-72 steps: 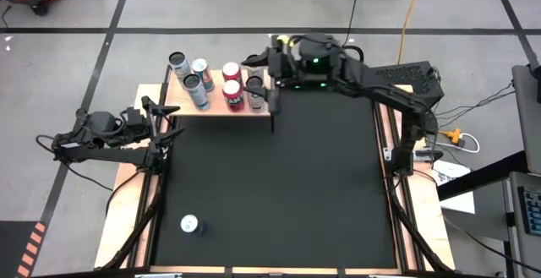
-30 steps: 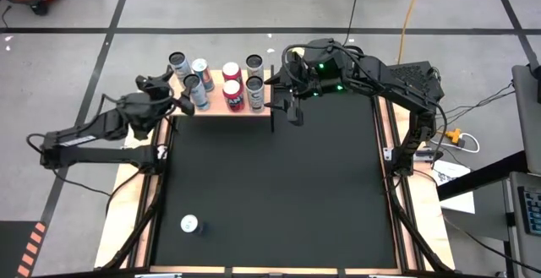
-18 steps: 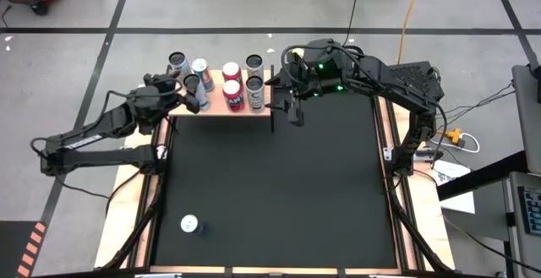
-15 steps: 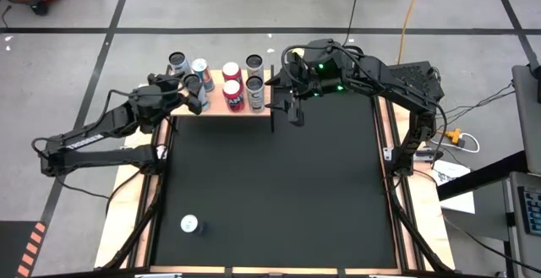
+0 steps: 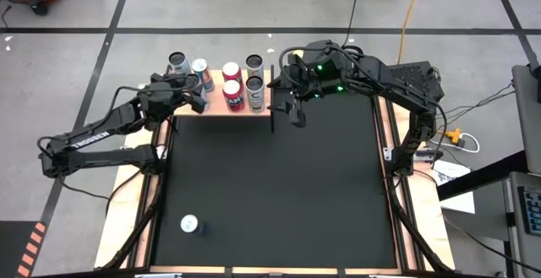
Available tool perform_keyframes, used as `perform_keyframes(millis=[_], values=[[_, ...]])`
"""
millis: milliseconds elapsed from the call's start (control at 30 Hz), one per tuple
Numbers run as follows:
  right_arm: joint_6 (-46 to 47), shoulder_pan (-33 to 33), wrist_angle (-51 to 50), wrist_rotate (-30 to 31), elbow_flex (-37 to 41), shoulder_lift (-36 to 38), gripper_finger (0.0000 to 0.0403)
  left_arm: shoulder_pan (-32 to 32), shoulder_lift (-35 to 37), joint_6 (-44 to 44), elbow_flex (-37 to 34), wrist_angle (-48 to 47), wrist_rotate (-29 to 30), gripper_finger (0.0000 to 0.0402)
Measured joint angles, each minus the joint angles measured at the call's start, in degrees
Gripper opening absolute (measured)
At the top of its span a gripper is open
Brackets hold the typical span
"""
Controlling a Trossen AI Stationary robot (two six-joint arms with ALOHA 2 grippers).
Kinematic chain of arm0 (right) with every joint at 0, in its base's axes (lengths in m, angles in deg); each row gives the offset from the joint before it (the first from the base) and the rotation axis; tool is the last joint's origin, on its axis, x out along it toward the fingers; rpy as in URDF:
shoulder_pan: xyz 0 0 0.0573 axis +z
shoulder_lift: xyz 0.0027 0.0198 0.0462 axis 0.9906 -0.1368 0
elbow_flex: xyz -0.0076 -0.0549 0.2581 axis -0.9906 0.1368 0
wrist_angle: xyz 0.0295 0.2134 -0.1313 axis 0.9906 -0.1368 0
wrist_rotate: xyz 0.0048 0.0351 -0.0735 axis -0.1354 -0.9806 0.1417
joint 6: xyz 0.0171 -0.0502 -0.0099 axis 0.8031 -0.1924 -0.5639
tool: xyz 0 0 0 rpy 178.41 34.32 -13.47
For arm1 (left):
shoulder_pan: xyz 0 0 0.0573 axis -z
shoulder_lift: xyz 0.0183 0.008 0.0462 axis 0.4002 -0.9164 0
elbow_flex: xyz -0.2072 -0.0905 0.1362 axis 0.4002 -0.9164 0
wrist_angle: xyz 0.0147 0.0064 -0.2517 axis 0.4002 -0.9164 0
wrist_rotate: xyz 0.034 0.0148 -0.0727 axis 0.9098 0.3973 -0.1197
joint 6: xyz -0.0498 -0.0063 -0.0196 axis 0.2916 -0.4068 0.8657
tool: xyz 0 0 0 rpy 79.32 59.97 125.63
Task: Place canned beverage on shelf
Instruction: Put the white-blue soda can aligned with the other white-blue soda can on the shelf
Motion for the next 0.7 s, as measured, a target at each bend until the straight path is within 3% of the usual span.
perform_keyframes(millis=[367,700], values=[[0.06,0.00,0.00,0.00,0.00,0.00,0.0270,0.00,0.39,-0.48,0.00,-2.31,-0.25,0.0326],[0.08,0.00,0.00,0.00,0.00,0.00,0.0270,0.00,0.52,-4.70,1.95,-3.06,-1.58,0.0263]])
